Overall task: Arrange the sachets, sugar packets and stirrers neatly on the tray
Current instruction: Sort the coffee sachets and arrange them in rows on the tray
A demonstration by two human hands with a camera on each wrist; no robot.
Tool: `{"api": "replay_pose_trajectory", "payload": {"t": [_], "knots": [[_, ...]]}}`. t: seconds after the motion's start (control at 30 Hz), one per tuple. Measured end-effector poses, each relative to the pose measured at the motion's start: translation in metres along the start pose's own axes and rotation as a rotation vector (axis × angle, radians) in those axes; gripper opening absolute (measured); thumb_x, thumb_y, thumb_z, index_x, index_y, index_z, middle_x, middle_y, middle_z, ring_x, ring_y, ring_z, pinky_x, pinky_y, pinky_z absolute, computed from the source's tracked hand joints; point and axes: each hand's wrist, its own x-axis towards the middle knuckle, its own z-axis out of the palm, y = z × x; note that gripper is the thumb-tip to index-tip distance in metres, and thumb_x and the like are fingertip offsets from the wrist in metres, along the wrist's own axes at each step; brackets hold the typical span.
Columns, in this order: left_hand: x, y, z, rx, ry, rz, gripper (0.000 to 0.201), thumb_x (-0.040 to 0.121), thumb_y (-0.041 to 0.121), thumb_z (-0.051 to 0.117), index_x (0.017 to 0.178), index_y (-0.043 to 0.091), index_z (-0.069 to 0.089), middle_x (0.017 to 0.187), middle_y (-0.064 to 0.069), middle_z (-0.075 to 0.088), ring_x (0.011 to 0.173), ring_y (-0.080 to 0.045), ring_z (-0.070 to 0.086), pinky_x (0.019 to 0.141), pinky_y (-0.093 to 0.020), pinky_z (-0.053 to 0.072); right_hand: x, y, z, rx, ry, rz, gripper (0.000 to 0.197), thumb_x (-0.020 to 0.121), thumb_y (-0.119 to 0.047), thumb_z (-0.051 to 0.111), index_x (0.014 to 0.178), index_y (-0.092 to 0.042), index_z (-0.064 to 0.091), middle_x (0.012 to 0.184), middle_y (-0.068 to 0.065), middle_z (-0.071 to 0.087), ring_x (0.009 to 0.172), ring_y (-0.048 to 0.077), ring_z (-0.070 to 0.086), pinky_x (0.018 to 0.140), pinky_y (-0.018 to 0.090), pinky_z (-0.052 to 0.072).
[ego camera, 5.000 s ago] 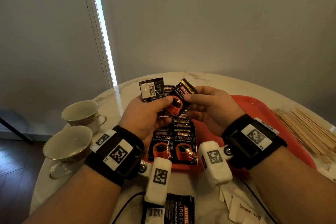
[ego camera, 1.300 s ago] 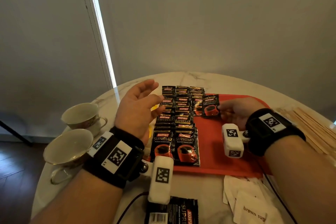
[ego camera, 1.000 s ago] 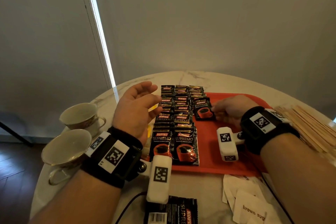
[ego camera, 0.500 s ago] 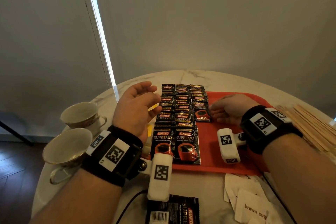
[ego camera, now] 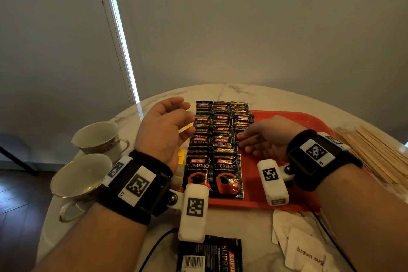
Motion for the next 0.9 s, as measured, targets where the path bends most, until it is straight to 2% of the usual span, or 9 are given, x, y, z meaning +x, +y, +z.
{"api": "replay_pose_trajectory", "payload": {"t": [0.17,0.3,0.37,0.4,0.47,0.5,0.7,0.8,0.9], "knots": [[0.000,0.000,-0.001,-0.003,-0.001,-0.002,0.033,0.090,-0.005,0.065,0.114,0.017,0.068,0.110,-0.005,0.073,0.087,-0.016,0.070,0.067,-0.030,0.056,0.001,0.000,0.000,0.026,0.014,-0.011,0.018,0.094,-0.010,0.063,0.103,0.001,0.073,0.087,0.014,0.077,0.061,0.017,0.065,0.055,0.025,0.052],[0.001,0.000,-0.001,0.002,0.008,-0.003,0.032,0.091,-0.005,0.064,0.114,0.016,0.068,0.109,-0.005,0.074,0.088,-0.017,0.070,0.067,-0.030,0.056,0.006,-0.003,-0.003,0.170,0.176,-0.111,0.010,0.095,-0.011,0.064,0.099,-0.002,0.067,0.073,0.006,0.068,0.058,0.014,0.057,0.054,0.026,0.045],[0.002,-0.001,-0.001,0.002,0.015,-0.006,0.030,0.092,-0.004,0.064,0.113,0.016,0.068,0.107,-0.004,0.074,0.087,-0.016,0.070,0.066,-0.030,0.056,0.010,-0.004,-0.006,0.254,0.264,-0.190,0.010,0.097,-0.010,0.062,0.105,-0.006,0.065,0.084,0.006,0.066,0.070,0.016,0.061,0.059,0.030,0.046],[0.002,-0.001,-0.001,0.003,0.016,-0.007,0.029,0.092,-0.004,0.063,0.113,0.017,0.068,0.106,-0.004,0.075,0.086,-0.016,0.070,0.066,-0.029,0.056,0.011,-0.005,-0.007,0.262,0.284,-0.213,0.015,0.097,-0.011,0.061,0.111,-0.008,0.066,0.093,0.006,0.067,0.083,0.017,0.065,0.064,0.031,0.049],[0.002,-0.002,-0.001,0.008,0.017,-0.010,0.028,0.093,-0.003,0.063,0.112,0.017,0.068,0.105,-0.003,0.075,0.085,-0.015,0.071,0.065,-0.029,0.056,0.013,-0.005,-0.005,0.288,0.274,-0.217,0.023,0.098,-0.011,0.061,0.121,-0.012,0.065,0.109,0.005,0.066,0.105,0.020,0.063,0.075,0.034,0.052],[0.002,-0.002,-0.001,0.011,0.018,-0.011,0.027,0.093,-0.002,0.063,0.112,0.017,0.068,0.105,-0.003,0.075,0.084,-0.015,0.071,0.066,-0.029,0.056,0.013,-0.006,-0.003,0.305,0.259,-0.207,0.026,0.097,-0.012,0.061,0.123,-0.014,0.064,0.112,0.005,0.066,0.108,0.020,0.062,0.078,0.034,0.052],[0.003,-0.004,-0.001,0.025,0.036,-0.014,0.026,0.095,0.000,0.063,0.112,0.018,0.069,0.107,-0.003,0.076,0.089,-0.016,0.072,0.067,-0.029,0.056,0.019,-0.008,0.000,0.315,0.270,-0.189,0.021,0.098,-0.011,0.061,0.118,-0.017,0.062,0.112,0.007,0.064,0.104,0.018,0.060,0.082,0.033,0.053],[0.002,-0.004,-0.001,0.025,0.041,-0.018,0.025,0.095,0.000,0.063,0.113,0.018,0.069,0.107,-0.003,0.075,0.090,-0.017,0.071,0.068,-0.030,0.056,0.021,-0.006,0.000,0.318,0.246,-0.198,0.027,0.097,-0.010,0.060,0.124,-0.015,0.063,0.119,0.008,0.064,0.114,0.021,0.059,0.084,0.035,0.052],[0.001,-0.004,-0.001,0.028,0.039,-0.021,0.025,0.095,0.001,0.063,0.112,0.018,0.069,0.107,-0.003,0.075,0.090,-0.017,0.071,0.068,-0.030,0.056,0.025,-0.005,-0.001,0.339,0.233,-0.217,0.030,0.097,-0.010,0.059,0.126,-0.016,0.064,0.118,0.007,0.065,0.114,0.020,0.060,0.085,0.034,0.051]]}}
